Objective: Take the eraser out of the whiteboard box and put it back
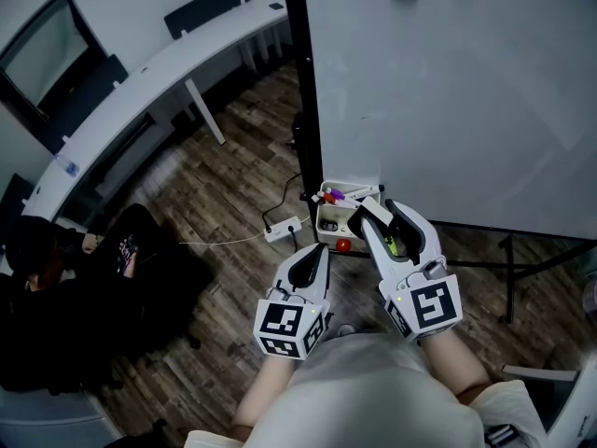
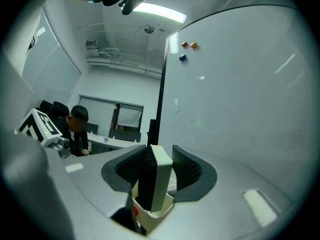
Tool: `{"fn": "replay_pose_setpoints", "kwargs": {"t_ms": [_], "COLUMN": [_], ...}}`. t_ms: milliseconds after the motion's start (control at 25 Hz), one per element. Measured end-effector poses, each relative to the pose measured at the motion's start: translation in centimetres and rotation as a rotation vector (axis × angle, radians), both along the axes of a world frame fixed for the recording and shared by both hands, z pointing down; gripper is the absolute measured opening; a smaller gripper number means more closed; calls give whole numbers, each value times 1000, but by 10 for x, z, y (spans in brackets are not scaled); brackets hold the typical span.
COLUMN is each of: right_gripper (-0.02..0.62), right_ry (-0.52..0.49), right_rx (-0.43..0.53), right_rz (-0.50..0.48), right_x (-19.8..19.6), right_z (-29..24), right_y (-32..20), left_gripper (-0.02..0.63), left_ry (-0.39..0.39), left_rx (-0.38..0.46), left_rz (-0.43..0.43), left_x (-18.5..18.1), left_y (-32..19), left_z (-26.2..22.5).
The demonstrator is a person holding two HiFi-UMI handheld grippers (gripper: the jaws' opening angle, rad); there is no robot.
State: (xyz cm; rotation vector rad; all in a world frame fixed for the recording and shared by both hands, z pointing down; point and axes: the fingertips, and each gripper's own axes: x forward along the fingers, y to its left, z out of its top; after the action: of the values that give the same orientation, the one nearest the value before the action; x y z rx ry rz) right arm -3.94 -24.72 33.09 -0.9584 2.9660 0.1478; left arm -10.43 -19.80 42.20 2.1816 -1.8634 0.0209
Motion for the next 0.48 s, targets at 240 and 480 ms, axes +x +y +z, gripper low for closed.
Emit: {"fn": "replay_pose_setpoints", "kwargs": {"t_ms": [240,480], "right_gripper": [176,175], "right_ry": [10,20], "right_rx": [-15,-36], "right_rz": [-14,-31], "right_x": [-1,-4], "right_z": [9,21], "right_y": [-10,-17], "left_gripper": [0,0], "left_ry": [0,-4], "left_rx": [-11,-30], "left_rz": [-12,-23], "left_x": [0,-1], "left_y": [-8,-12], "left_z": [5,13]}}
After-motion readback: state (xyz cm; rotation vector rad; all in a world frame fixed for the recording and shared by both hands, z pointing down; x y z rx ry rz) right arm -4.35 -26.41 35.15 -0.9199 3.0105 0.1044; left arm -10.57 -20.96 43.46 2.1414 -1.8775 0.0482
